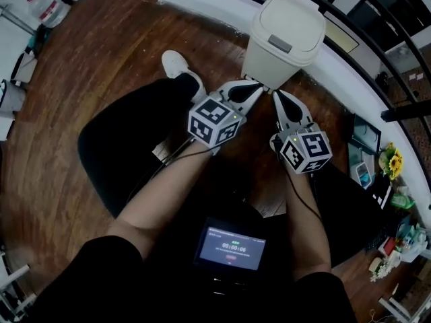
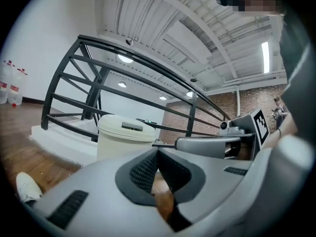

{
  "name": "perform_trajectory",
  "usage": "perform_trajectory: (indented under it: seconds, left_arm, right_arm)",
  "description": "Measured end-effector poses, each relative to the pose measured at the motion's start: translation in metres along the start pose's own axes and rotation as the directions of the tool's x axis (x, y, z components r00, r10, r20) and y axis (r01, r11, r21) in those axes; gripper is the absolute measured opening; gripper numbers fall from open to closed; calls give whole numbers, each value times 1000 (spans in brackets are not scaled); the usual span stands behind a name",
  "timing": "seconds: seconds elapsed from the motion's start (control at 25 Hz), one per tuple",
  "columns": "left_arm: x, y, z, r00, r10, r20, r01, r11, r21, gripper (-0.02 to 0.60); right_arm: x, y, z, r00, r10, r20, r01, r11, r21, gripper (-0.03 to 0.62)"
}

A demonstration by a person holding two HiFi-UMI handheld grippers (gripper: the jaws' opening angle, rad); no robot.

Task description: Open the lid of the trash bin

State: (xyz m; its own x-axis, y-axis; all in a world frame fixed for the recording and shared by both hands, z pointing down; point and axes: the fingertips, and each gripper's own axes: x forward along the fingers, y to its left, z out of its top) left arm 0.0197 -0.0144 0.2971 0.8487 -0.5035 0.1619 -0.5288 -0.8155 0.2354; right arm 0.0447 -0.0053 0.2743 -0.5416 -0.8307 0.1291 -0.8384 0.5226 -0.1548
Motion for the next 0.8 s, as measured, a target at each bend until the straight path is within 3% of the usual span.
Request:
perform_trajectory:
  seconds: [0.44,0.8]
  left_arm:
    - [85,82,-106,982,127,-138,-135,990,-52,21]
    - [147,130,-189,941,117,-318,-123,992,3,21]
  right_arm:
    - [72,-87,-101,992,15,-127,-3,996,90,18]
    - [99,-145,-182,985,-42,-165,82,966,245,17]
